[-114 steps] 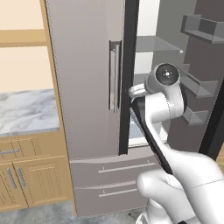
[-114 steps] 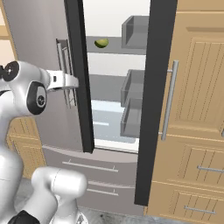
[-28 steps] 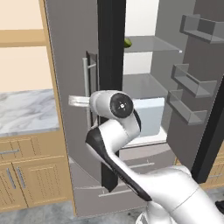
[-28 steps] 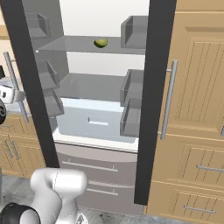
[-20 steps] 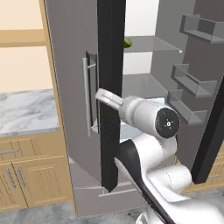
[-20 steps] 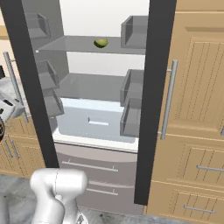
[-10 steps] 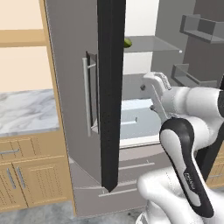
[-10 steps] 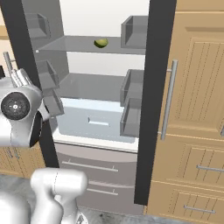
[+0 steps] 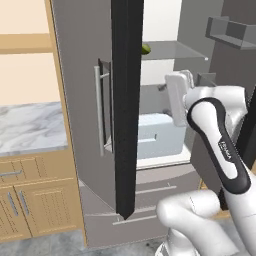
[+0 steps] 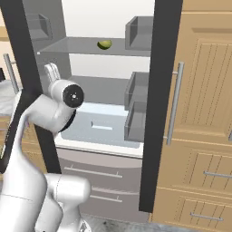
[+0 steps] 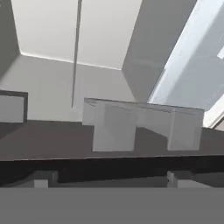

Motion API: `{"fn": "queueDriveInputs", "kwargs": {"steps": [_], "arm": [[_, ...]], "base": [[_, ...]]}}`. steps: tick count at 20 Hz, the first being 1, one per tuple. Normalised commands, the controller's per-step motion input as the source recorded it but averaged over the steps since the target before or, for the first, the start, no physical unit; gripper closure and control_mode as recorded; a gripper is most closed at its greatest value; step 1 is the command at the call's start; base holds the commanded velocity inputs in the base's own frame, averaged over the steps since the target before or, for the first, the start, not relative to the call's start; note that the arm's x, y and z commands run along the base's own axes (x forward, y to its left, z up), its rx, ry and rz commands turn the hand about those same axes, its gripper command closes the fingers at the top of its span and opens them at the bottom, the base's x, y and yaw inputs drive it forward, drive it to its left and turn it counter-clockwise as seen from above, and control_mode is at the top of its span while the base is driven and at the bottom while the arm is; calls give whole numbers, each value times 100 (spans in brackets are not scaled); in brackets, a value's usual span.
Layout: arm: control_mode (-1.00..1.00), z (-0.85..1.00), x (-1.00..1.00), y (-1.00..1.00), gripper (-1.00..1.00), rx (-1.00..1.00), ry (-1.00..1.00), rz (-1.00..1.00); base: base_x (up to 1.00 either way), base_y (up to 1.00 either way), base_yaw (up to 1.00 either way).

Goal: There is a bowl on the dining counter. Grab a lemon wedge from the fridge and place it in the bowl. Then get the liquor bottle and glass cup from the cabinet and place them next to the bowl.

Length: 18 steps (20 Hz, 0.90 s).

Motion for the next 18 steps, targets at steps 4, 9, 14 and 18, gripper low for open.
{"fn": "queueDriveInputs", "kwargs": {"steps": [4, 9, 14, 18], "arm": [[-100, -2, 91, 12, -100, 11, 7, 27], [-100, -2, 69, 40, -100, 3, 11, 27], [-100, 0, 37, 63, -100, 0, 10, 23], [-100, 0, -1, 84, -100, 0, 1, 20]], "base": [[0, 0, 0], [0, 0, 0], [0, 0, 0], [0, 0, 0]]}}
